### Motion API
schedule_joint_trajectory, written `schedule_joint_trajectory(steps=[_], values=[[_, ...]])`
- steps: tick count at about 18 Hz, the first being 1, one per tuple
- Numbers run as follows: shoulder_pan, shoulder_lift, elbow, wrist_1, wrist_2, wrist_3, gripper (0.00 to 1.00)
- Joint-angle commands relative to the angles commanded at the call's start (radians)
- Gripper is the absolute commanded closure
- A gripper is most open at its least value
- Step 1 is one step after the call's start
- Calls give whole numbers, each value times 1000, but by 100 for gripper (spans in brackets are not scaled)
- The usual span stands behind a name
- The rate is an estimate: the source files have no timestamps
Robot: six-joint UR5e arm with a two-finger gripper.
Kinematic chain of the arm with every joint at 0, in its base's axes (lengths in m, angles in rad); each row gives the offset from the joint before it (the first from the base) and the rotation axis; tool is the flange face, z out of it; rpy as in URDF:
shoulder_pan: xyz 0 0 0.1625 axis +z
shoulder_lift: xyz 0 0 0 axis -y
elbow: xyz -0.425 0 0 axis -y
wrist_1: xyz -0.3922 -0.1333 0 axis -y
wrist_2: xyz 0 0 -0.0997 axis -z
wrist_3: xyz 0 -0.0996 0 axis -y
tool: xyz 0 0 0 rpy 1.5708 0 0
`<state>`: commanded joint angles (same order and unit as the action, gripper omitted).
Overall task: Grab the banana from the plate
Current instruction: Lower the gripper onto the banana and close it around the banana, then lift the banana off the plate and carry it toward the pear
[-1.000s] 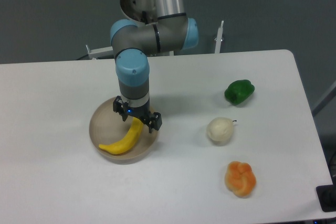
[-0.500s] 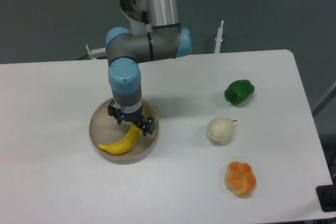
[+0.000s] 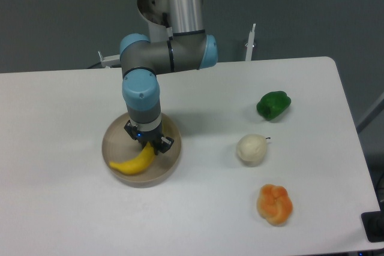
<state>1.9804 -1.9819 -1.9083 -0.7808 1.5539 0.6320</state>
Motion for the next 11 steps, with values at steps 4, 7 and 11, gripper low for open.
schedule_joint_trajectory(steps=[4, 7, 11], values=[[3, 17, 9, -3, 0, 9, 62], [37, 57, 67, -14, 2, 20, 62], [121, 61, 132, -23, 9, 149, 62]])
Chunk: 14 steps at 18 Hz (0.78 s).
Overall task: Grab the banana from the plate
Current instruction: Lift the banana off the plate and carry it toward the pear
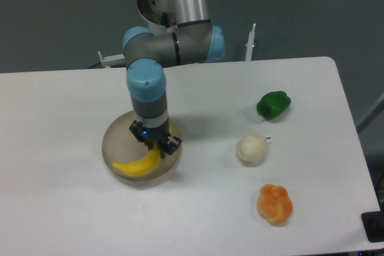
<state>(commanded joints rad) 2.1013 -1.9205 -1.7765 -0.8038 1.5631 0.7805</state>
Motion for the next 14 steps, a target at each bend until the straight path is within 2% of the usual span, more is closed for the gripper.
schedule_joint_trajectory(steps=[5, 8, 14], values=[[141, 2, 34, -2, -2, 164, 62], [229, 23, 55, -40, -2, 285, 62], [249, 6, 135, -43, -2, 350, 62]])
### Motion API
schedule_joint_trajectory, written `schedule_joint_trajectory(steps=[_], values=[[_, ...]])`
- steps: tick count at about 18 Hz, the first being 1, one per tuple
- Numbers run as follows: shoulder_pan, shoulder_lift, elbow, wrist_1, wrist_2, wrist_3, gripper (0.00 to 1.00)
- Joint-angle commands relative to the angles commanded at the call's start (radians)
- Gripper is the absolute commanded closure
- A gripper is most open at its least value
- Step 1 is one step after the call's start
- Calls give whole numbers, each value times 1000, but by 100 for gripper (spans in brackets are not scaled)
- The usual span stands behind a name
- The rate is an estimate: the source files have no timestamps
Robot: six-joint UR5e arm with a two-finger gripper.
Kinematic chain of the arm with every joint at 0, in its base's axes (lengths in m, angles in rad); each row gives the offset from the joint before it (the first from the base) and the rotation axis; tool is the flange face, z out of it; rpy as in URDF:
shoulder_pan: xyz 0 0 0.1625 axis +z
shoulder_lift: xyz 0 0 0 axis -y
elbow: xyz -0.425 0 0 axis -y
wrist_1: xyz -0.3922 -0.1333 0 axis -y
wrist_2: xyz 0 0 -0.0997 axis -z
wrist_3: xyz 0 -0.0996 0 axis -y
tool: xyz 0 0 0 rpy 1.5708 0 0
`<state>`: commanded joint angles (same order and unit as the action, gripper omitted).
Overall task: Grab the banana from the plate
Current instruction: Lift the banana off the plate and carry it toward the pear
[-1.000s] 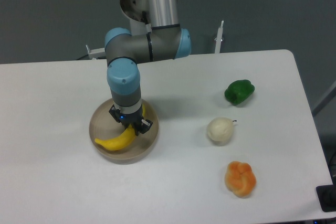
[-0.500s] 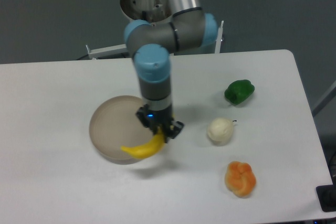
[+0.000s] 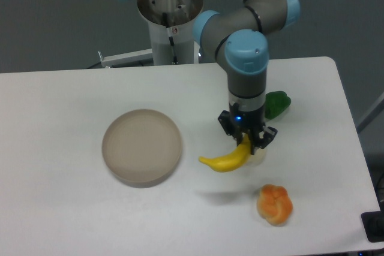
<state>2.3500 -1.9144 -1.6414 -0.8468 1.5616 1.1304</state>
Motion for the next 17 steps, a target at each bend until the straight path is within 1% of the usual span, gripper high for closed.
schedule_joint_trajectory(steps=[8, 13, 17], values=[[2, -28, 45, 8, 2, 26, 62], [9, -28, 45, 11, 0, 26, 62], [15, -28, 57, 9, 0, 29, 62]])
